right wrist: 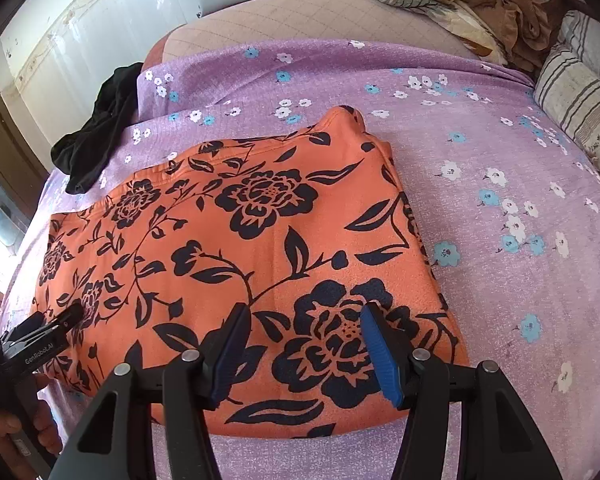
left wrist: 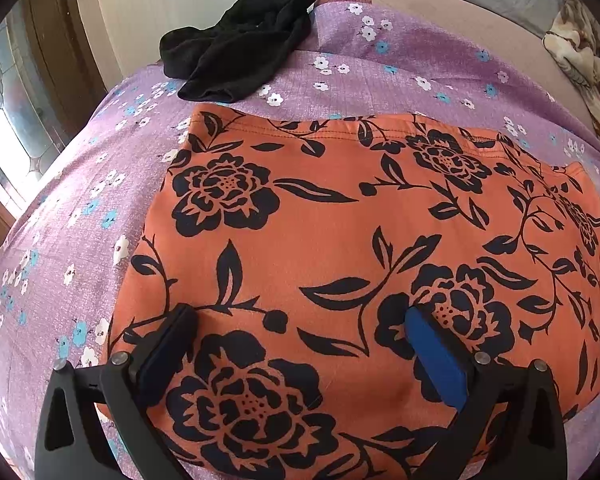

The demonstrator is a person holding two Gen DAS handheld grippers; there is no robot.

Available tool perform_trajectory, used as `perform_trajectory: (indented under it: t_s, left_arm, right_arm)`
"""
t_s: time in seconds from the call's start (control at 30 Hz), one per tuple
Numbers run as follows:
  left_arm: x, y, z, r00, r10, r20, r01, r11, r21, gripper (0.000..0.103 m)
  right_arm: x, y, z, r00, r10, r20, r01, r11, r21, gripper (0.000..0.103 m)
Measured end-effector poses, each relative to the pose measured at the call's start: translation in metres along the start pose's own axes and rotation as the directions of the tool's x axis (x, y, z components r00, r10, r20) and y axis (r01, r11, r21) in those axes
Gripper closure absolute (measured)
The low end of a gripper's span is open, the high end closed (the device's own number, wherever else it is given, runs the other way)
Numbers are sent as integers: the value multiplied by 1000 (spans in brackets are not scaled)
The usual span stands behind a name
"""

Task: Fold small clothes

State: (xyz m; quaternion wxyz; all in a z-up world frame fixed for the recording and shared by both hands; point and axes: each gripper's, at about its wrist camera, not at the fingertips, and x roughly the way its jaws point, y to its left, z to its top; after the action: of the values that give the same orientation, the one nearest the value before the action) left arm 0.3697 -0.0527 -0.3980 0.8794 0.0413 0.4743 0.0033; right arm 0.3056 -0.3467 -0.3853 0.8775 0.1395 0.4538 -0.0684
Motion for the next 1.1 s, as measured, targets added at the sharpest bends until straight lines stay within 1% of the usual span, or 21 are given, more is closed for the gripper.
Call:
perform_trajectory:
  t_s: [0.17, 0.43, 0.57, 0.67, 0.77, 0.87, 0.93, 0.97, 1.03, 1.07, 1.1]
  left_arm:
    - [1, 0, 0, 1000, 1, 2, -1, 1000, -2, 0]
    - [0, -1, 0, 1000, 5, 2, -5, 1000, -5, 0]
    - [-3, 0, -1, 1000, 9, -7, -9, 1000, -4, 0]
    - [-11, 3, -3, 1000, -2, -30, 1, 1000, -18, 0]
    - [-30, 11, -10, 999, -35, -32, 34, 999, -39, 0]
    - [-48, 23, -23, 995, -86, -42, 83, 995, -60, 0]
    - [-53, 35, -31, 990, -125, -68, 118, 987, -106, 0]
    - [-52, 42, -33, 985, -145, -89, 132, 981, -140, 0]
    - [-48, 55, -38, 970, -207, -126, 177, 961, -212, 0]
    - [-44, 62, -40, 961, -238, -144, 198, 948, -250, 0]
    - [-40, 67, -43, 946, -278, -164, 222, 930, -292, 0]
  right_arm:
    - [-7, -12, 0, 1000, -7, 9, 7, 1000, 12, 43]
    - [-32, -28, 2, 996, 7, 89, -7, 1000, 7, 42]
    - [-38, -35, 1, 995, 9, 101, -11, 1000, 17, 42]
    - [-41, -38, 0, 995, 14, 99, -17, 1000, 26, 41]
    - [-44, -41, -1, 995, 36, 90, -39, 999, 37, 41]
    - [-46, -46, -4, 995, 83, 63, -87, 994, 68, 41]
    - [-44, -52, -9, 988, 152, 19, -154, 981, 115, 41]
    - [-42, -56, -12, 979, 202, -9, -199, 968, 155, 41]
    - [-37, -66, -21, 953, 301, -47, -280, 926, 253, 41]
    - [-34, -69, -26, 937, 343, -63, -310, 903, 299, 41]
    - [-31, -72, -32, 921, 381, -78, -335, 879, 339, 41]
